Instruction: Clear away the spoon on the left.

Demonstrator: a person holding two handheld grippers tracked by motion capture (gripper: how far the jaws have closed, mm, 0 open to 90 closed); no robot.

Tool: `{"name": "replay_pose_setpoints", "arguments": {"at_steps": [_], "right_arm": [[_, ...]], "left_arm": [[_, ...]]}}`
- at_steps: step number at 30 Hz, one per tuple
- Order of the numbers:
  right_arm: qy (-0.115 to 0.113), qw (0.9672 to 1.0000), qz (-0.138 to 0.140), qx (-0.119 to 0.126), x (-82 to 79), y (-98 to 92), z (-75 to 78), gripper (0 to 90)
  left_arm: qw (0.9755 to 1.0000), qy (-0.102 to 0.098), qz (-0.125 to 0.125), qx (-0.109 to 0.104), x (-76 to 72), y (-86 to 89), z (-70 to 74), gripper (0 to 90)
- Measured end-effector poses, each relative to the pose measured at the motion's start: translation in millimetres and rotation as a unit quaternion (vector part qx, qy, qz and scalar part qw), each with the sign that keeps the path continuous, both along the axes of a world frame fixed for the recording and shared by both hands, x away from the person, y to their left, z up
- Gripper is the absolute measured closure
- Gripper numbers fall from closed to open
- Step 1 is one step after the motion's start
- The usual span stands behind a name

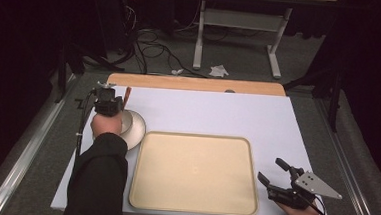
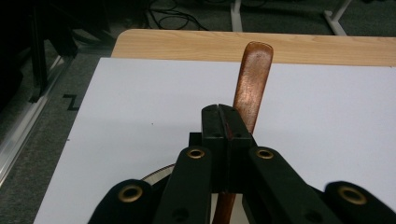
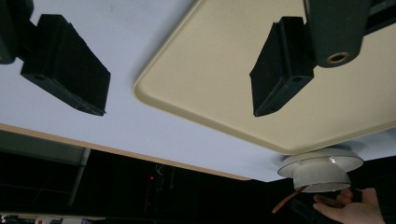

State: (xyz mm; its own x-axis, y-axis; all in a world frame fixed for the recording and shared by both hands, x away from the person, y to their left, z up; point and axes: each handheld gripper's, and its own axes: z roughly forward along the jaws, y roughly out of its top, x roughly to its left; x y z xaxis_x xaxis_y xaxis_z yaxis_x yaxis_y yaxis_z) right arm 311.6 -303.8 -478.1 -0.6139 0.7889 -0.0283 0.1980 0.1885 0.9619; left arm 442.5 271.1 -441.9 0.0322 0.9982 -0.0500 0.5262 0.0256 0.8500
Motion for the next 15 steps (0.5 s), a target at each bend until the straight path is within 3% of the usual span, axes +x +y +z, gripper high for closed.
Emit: {"name": "replay_pose_setpoints", "arguments": {"at_steps": [3,7,12,15], "right_arm": [[0.005,0.9999,0.004,0.008,1.2,-0.6,-1.2,20.3],[0.005,0.9999,0.007,0.011,2.1,-1.2,-2.4,20.3],[-0.001,0.9999,0.014,0.008,-0.7,1.1,-0.8,20.3],[-0.002,0.9999,0.016,0.005,-3.2,1.7,0.3,20.3]], "left_arm": [[0.9999,0.011,-0.003,0.001,17.1,-3.5,0.1,90.0],[0.9993,0.028,0.027,0.0,36.8,-7.0,-2.7,90.0],[0.998,0.054,0.029,-0.017,46.4,-8.9,-6.8,90.0],[0.9979,0.06,0.02,-0.016,48.9,-11.1,-6.0,90.0]]}}
